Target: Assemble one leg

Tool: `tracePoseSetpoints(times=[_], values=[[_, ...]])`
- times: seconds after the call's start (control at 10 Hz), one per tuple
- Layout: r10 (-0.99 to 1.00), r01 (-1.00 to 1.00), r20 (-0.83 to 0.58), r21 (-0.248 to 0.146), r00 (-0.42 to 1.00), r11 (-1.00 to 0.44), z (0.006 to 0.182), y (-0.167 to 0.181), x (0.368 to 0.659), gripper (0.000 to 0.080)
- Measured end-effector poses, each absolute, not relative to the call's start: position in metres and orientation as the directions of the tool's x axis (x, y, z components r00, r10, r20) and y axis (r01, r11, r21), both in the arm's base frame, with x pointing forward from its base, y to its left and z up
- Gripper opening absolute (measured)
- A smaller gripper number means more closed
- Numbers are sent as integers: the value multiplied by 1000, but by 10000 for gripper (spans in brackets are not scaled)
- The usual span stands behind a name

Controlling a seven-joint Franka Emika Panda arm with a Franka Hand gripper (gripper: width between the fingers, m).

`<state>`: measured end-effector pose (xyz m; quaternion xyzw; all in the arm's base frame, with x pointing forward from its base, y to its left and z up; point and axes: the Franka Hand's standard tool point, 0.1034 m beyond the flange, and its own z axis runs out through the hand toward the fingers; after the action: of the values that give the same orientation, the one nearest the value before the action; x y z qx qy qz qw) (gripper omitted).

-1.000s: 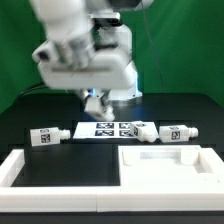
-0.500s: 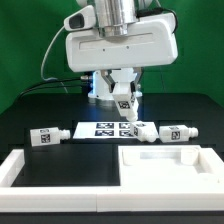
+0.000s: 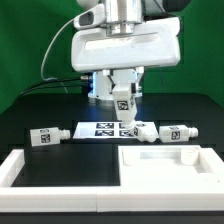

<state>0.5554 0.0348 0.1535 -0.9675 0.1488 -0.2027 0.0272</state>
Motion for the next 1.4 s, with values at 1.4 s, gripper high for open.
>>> tracePoseSetpoints(times=[1.4], values=[[64, 31, 569, 67, 820, -997, 141, 103, 624, 287]])
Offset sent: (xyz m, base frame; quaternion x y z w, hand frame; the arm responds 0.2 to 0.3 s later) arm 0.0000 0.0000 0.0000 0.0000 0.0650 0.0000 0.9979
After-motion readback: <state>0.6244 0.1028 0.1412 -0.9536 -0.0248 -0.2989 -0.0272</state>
